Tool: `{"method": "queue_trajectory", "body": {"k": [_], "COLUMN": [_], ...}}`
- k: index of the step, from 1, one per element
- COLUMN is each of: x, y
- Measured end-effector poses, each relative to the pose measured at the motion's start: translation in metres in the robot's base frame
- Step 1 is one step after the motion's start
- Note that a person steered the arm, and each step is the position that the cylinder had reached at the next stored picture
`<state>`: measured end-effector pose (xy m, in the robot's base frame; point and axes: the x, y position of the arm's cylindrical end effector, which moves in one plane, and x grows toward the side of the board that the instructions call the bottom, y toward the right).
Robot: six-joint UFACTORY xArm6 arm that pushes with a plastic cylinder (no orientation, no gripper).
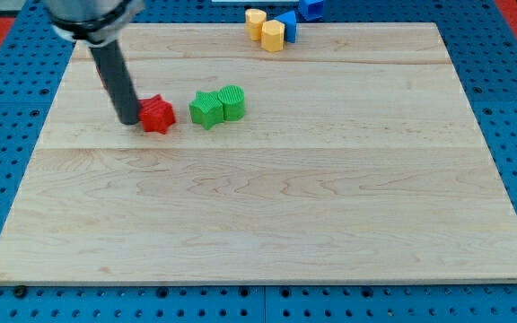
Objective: Push the red star into the green circle
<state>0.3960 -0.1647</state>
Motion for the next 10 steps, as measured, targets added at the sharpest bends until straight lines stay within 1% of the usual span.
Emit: {"method": "queue_trajectory", "body": {"k": [1, 2, 3, 4, 5, 8, 9, 10], "x": [-0.017, 0.011, 0.049, 0.044, 0.024, -0.038, -0.063, -0.067], "y": [-0.020, -0.018, -0.018, 0.013, 0.007, 0.014, 0.044, 0.081]}}
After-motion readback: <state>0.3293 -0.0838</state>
